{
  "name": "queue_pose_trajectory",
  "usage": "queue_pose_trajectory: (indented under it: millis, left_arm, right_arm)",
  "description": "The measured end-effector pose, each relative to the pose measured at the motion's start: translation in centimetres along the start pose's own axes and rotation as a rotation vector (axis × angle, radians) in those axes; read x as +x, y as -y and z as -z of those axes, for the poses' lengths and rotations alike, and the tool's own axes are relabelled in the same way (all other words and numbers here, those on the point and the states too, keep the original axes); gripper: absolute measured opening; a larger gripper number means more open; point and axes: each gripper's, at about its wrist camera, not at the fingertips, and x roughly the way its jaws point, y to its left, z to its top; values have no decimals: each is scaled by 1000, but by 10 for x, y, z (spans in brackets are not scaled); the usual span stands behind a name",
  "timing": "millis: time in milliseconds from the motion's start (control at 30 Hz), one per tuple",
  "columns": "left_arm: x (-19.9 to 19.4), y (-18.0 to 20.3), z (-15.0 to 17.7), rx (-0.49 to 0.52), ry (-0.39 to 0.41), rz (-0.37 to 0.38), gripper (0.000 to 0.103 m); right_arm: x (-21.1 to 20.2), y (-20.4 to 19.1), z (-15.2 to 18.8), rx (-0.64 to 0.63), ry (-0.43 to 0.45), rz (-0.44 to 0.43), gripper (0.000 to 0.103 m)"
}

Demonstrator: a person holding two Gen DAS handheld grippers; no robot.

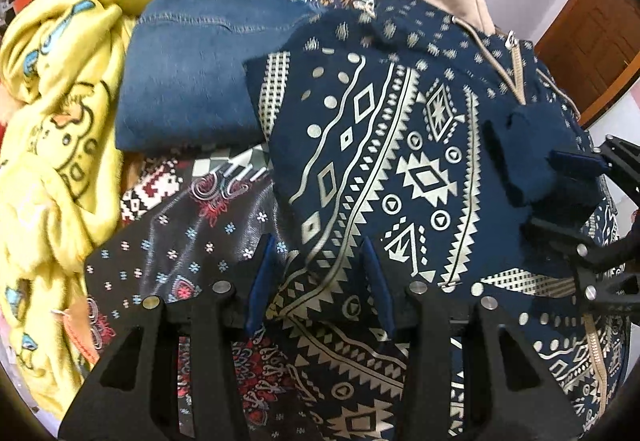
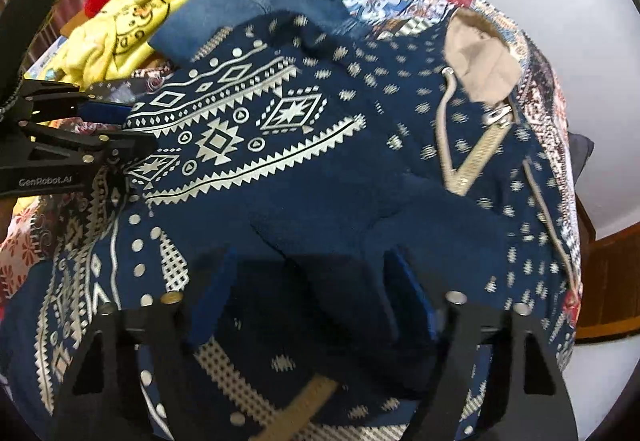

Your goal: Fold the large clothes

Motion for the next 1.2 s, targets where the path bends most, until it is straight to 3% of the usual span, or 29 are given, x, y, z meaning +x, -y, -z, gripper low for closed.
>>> queue_pose_trajectory:
  millis: [100,200,267,400,733,800,900,1000,1200]
  left_arm:
    - [4,-1,1,2,5,-3,45]
    - [4,1,2,12,17,-18,46]
    - [4,2,2,18,24,-29,47]
    - [6,5,5,30,34,-56,48]
    - [7,11,0,11,6,-111,49]
    - [2,14,-9,-19,1,-116,49]
    - [-22,24,-21,-46,71,-74,49]
    - [-31,45,-30,-16,93,-36,49]
    - [3,83,-20,114,4,-71,49]
  right_arm:
    - [1,3,-2,32,20,-32,53]
    - [1,6,-2,56,32,-35,32]
    - [1,8,-1,68,35,-10,11]
    - [-10,22,7,135,65,-11,10]
    - [-98,101,56,361,272,64,9]
    - [-105,115,66,405,283,71,9]
    - [-110,137,85,483,288,71,9]
    - [-104,155,107,554,273,53,9]
    - [-78,169,141,629,195,6,9]
